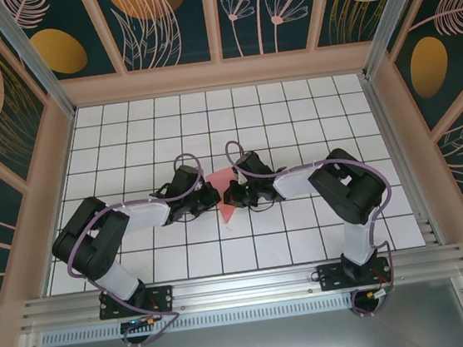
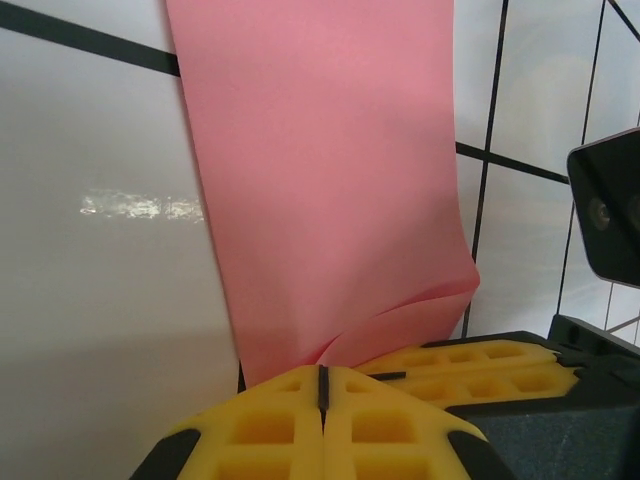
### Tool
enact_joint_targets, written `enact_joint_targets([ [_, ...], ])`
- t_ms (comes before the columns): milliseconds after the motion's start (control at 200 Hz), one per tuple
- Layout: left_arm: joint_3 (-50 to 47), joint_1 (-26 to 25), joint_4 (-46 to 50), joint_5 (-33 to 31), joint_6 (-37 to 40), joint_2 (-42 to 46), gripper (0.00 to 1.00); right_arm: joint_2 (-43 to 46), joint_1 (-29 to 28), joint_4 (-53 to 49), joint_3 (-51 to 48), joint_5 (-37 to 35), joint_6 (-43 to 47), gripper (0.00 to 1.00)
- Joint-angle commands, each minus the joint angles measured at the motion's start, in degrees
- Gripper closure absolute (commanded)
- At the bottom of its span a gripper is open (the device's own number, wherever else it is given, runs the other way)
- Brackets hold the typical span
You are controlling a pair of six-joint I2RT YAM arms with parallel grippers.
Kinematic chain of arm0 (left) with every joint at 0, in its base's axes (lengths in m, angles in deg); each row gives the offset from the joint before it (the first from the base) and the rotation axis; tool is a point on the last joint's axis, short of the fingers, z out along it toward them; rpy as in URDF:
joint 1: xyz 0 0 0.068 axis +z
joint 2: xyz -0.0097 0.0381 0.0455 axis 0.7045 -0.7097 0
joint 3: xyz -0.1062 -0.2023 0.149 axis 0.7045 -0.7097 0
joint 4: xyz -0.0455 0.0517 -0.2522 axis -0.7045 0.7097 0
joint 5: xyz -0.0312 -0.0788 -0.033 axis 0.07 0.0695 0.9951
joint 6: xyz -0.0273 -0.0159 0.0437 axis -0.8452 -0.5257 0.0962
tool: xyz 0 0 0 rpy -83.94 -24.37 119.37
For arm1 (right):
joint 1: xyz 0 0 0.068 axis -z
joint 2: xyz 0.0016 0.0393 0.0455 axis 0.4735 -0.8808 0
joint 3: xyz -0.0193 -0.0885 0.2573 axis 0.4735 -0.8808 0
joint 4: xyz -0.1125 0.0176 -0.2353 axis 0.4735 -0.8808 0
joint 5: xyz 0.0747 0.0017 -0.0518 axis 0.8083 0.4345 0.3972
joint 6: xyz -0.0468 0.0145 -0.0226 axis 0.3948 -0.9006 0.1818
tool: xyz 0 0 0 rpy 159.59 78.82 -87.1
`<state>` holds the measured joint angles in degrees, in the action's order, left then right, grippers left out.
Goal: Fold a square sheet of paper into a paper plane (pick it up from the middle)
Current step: Third fold the triangle at the center of the table.
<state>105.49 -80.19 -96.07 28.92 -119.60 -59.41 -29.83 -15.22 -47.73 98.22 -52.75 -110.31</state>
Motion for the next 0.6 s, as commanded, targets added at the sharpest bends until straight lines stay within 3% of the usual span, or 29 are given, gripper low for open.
enact_joint_targets([
  [0, -0.47, -0.42, -1.8, 0.79, -0.63, -1.03, 0.97, -2.38, 0.42, -3.23, -1.09, -2.27, 1.03, 0.96],
  [410, -1.54, -0.47, -0.03, -1.99, -0.31, -2.64, 0.98, -1.71, 0.42, -3.49, -0.36, -1.44, 1.36, 0.96],
  [595, -1.95, -0.46, 1.08, -2.91, 0.14, -3.06, 0.99, 2.5, 0.37, -4.28, 1.07, 0.76, 3.94, 0.95],
])
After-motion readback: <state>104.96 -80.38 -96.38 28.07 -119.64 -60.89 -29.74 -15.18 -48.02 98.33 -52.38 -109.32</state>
